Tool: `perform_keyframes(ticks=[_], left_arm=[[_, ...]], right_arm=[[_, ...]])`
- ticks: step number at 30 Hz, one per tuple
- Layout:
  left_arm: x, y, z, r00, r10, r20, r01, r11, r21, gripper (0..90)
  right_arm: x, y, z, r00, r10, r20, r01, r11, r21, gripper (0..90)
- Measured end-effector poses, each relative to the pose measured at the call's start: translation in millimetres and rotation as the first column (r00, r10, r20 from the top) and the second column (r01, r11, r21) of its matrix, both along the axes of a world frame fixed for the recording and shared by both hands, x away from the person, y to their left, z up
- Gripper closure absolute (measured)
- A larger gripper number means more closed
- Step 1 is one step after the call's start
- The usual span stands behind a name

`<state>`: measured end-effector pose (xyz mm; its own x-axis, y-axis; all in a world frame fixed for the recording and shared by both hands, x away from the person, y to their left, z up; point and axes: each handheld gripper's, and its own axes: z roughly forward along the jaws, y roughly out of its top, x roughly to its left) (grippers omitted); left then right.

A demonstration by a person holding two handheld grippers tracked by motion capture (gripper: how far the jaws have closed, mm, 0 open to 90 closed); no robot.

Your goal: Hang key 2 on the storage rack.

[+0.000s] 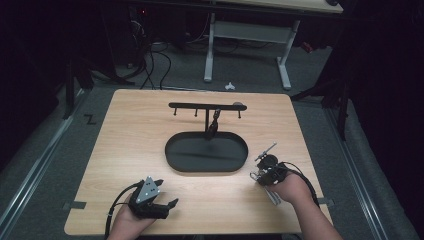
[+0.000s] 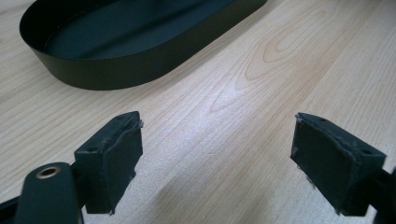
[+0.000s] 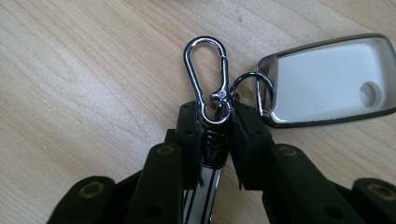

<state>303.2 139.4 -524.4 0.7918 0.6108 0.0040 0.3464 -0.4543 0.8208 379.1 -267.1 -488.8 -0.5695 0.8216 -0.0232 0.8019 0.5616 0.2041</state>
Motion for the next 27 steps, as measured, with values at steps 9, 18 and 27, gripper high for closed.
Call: perform_keyframes(ticks=[9, 18, 27], left_arm=[[0.2, -0.2, -0.3, 1.0, -0.004, -0.003, 0.004, 1.0, 0.004, 16.9], [-0.2, -1.2, -0.3, 1.0, -0.005, 0.0, 0.005, 1.0, 0.006, 17.0], [0.2, -1.6, -0.9, 1.0, -0.007, 0.001, 0.007, 0.9999, 0.011, 17.0]], right_arm=[[-4.5, -3.1, 14.4, 0.9981, -0.044, 0.042, 0.041, 0.9967, 0.069, 75.4], [-10.4, -10.1, 33.9, 0.9953, -0.062, 0.074, 0.05, 0.9879, 0.147, 75.4], [-13.5, -3.1, 16.4, 0.9999, -0.012, 0.011, 0.012, 0.9999, 0.01, 74.0]])
